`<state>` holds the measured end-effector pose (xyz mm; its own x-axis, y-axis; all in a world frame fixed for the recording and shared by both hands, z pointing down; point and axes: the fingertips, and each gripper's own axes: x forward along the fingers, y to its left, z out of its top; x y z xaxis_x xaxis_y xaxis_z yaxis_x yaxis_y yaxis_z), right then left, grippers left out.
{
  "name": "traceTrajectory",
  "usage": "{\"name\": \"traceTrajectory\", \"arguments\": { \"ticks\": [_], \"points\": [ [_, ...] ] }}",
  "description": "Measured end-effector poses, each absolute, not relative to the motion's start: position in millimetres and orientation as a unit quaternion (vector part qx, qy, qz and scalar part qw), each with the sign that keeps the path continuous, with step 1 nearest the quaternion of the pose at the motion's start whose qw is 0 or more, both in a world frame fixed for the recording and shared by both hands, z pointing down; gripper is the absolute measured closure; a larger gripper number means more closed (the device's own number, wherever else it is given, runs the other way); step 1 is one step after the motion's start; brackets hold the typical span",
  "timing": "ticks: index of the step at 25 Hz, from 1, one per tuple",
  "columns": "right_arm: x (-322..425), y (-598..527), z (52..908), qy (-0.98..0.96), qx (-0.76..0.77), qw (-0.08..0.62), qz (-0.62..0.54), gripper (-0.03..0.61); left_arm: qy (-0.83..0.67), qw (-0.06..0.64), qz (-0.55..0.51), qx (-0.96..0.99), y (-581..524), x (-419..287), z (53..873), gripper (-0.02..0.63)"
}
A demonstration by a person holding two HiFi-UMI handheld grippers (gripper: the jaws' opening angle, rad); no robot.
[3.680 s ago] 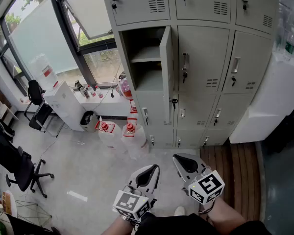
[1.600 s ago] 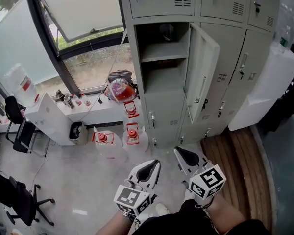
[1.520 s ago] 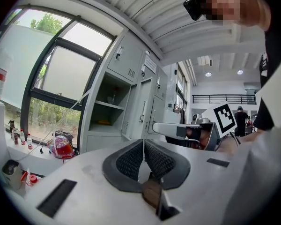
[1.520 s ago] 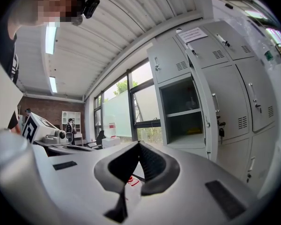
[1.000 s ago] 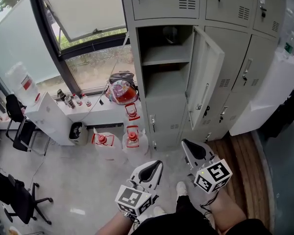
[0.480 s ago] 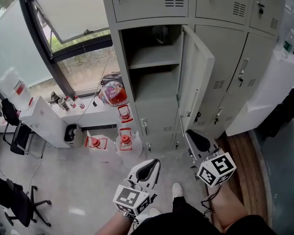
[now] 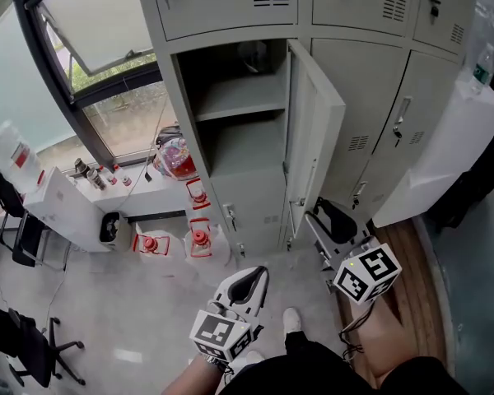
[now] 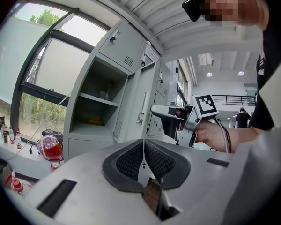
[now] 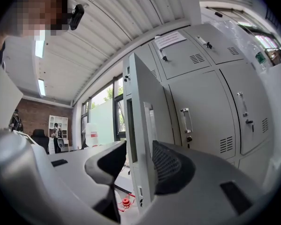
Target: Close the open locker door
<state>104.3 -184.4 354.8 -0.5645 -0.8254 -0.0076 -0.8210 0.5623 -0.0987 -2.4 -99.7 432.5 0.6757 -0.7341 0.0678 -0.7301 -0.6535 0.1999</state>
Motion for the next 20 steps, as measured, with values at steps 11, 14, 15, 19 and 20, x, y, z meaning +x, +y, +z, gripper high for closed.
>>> {"name": "traceTrajectory", "arguments": {
  "ticks": [11, 14, 15, 19, 20],
  "points": [
    [93.6, -211.4, 341.8, 0.910, -0.414, 0.019, -0.017, 0.339, -0.419, 0.116, -0.006, 0.900, -126.2, 4.3, 439.3, 0.591],
    [88.7, -214.0, 342.8, 0.921, -0.389, 0.017, -0.016, 0.344, -0.427, 0.115, -0.004, 0.897, -134.3, 4.2, 439.4, 0.591],
    [86.4, -214.2, 343.0, 0.926, -0.378, 0.016, -0.015, 0.356, -0.431, 0.116, -0.003, 0.895, -137.1, 3.7, 439.9, 0.591],
    [71.1, -211.8, 344.5, 0.945, -0.326, 0.007, -0.005, 0.380, -0.443, 0.115, 0.001, 0.889, -148.1, 2.7, 442.5, 0.591],
    [66.3, -211.4, 344.8, 0.949, -0.314, 0.004, -0.001, 0.383, -0.447, 0.114, 0.001, 0.887, -150.9, 2.8, 442.9, 0.591]
  ]
}}
